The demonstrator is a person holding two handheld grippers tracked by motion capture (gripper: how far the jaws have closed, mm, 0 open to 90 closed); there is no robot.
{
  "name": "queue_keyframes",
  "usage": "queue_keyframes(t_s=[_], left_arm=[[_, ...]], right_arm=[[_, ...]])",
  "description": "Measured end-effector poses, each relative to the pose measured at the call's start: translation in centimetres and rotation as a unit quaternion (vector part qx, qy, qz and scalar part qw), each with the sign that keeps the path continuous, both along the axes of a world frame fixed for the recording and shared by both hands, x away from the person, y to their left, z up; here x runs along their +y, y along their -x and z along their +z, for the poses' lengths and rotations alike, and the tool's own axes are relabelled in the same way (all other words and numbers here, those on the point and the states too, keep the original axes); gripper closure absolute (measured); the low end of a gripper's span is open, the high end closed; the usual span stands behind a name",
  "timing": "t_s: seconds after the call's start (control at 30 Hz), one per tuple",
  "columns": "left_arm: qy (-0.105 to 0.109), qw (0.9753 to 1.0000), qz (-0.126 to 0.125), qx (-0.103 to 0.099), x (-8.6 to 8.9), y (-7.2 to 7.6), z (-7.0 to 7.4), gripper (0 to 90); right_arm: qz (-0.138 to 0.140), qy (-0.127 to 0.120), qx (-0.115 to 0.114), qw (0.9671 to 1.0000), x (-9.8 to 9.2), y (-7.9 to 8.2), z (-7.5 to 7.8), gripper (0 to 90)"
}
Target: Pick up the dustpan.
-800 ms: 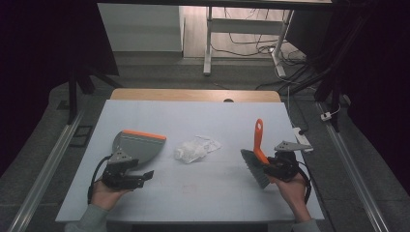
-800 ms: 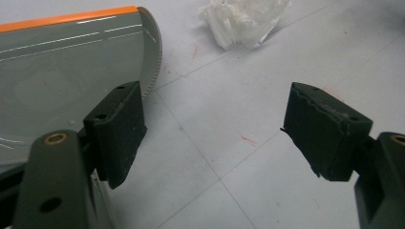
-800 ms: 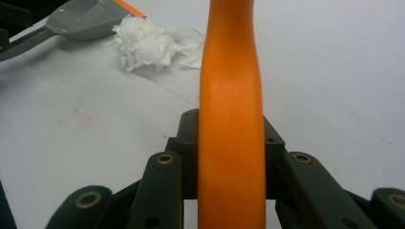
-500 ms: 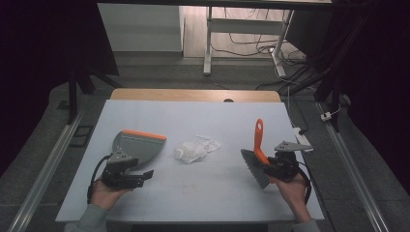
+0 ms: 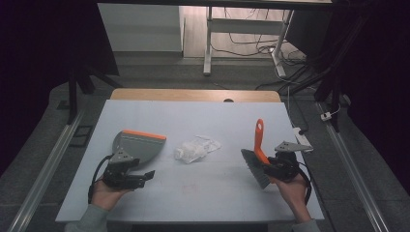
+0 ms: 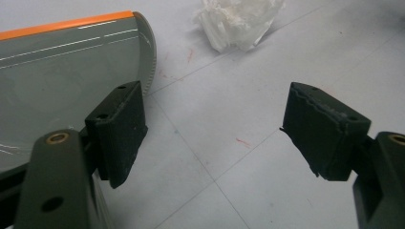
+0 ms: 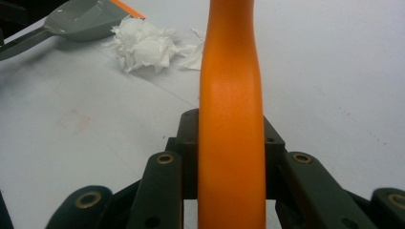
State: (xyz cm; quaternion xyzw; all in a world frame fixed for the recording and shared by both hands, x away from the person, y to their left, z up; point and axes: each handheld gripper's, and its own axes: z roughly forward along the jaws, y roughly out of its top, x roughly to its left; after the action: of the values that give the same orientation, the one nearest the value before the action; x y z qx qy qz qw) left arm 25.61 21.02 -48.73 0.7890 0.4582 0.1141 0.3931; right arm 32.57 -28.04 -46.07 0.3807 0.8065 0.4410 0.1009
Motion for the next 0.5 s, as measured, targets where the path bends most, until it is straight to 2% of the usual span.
queue_keyframes(t_s=[0.17, 0.5], left_arm=[[-0.003, 1.0000, 0.004, -0.003, 0.0, 0.0, 0.4, 23.8], [-0.015, 0.9998, 0.009, -0.001, -0.4, -0.2, 2.2, 23.6]], right_arm=[[-0.001, 0.000, -0.001, 1.0000, 0.0, 0.0, 0.0, 70.1], [-0.001, -0.002, -0.003, 1.0000, -0.3, 0.0, 0.1, 70.1]])
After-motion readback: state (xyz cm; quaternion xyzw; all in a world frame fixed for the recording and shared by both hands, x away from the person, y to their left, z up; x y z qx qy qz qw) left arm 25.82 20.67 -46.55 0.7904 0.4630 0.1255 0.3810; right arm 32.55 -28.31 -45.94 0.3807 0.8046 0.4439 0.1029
